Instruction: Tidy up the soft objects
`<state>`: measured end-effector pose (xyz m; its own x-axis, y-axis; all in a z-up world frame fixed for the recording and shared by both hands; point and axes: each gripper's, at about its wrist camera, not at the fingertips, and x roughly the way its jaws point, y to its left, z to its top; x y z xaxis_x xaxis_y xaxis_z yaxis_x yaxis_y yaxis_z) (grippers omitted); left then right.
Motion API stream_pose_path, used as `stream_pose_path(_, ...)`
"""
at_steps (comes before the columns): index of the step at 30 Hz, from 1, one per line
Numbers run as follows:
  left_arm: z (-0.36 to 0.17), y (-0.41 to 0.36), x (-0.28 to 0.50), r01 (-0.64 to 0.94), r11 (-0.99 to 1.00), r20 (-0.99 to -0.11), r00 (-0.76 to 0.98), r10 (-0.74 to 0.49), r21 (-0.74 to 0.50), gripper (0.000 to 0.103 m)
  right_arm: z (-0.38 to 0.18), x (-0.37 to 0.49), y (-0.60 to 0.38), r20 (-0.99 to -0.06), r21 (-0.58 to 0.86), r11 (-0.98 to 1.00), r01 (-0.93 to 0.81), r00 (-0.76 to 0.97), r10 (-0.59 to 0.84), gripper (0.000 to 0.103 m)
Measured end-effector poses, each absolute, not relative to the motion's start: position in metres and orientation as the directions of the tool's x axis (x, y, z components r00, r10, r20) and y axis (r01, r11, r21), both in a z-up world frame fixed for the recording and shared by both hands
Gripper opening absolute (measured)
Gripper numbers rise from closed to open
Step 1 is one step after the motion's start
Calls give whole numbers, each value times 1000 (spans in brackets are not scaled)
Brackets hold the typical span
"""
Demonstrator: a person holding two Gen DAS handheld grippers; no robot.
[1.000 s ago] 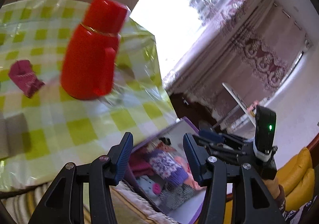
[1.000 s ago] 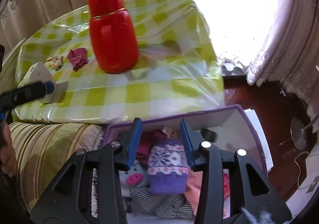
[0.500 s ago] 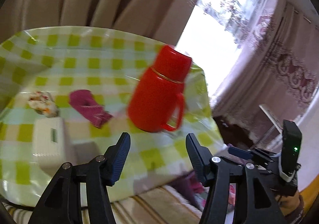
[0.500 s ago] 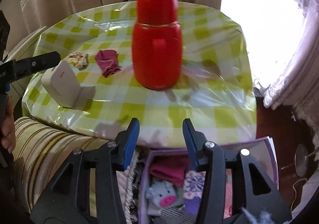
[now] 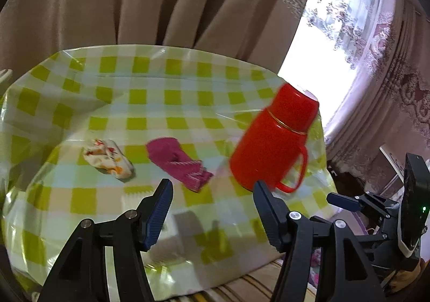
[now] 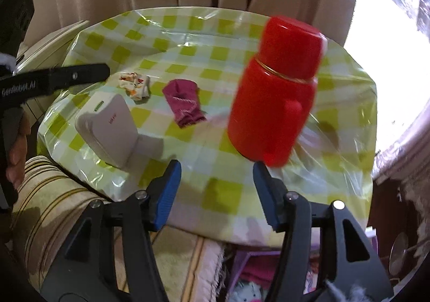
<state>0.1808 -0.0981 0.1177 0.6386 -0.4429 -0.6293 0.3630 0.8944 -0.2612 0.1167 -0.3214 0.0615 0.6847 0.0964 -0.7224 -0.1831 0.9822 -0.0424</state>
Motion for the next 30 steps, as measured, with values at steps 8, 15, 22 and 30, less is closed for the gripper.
stream_pose_path(8, 125, -26, 226, 201, 926, -612, 703, -363, -319, 68, 63, 150, -286, -712, -74, 963, -259, 690, 131, 65)
stream_pose_path(15, 108, 18, 272, 92, 931, -636, 706, -312, -354, 69, 55, 188, -251, -711, -98, 935, -340, 682, 174, 66)
stream_pose_path(22, 60, 41, 314, -8, 907, -694, 647, -317, -422, 71, 39, 228, -229, -724, -110, 909, -401, 660, 204, 66)
stream_pose_path(30, -6, 42, 349, -99, 871, -762, 539, -359, -481, 73, 9, 277, -218, -753, -105, 904, -415, 627, 200, 66)
